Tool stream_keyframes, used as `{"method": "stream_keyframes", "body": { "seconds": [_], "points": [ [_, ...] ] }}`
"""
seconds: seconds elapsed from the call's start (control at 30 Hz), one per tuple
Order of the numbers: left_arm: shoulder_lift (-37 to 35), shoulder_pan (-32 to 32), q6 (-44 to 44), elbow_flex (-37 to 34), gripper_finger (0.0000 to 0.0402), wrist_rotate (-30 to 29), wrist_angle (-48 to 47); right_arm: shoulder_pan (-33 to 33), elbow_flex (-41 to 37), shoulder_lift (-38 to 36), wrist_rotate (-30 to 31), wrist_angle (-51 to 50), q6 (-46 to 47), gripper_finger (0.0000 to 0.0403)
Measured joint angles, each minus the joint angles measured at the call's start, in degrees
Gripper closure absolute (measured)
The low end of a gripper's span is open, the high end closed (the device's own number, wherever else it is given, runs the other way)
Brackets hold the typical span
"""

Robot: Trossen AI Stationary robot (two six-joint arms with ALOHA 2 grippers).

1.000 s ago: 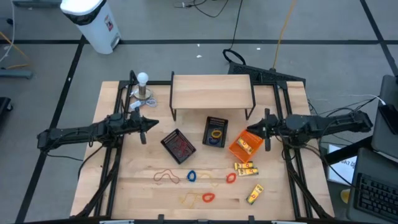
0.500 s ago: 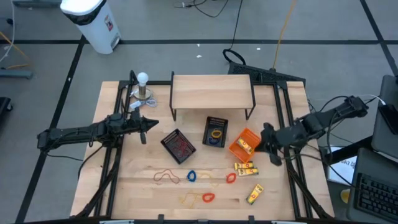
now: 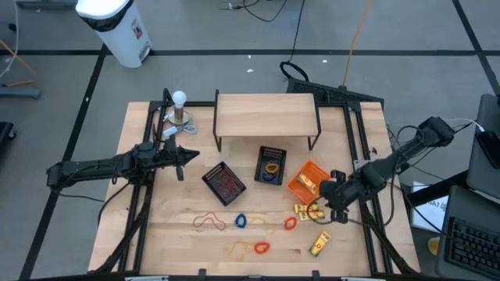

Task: Pick & Place Office Desk Supplies
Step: Put the crayon box into the orange bin

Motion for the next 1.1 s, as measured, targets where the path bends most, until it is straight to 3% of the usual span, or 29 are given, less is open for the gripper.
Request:
{"method": "stream_keyframes", "body": {
  "seconds": [0.2, 0.33, 1.1],
  "points": [
    [0.0, 0.0, 0.3, 0.0, 0.0398, 0.0, -0.1, 2.7, 0.0, 5.8, 0.2, 4.7, -0.2, 0.0187],
    [0.0, 0.0, 1.4, 0.0, 0.0398, 0.0, -0.1, 3.9, 0.0, 8.8, 0.1, 5.0, 0.8, 0.0151],
    [0.0, 0.0, 1.7, 0.0, 0.0398, 0.0, -0.3, 4.3, -0.1, 21.7, -0.1, 11.1, 1.7, 0.0157]
  ]
}}
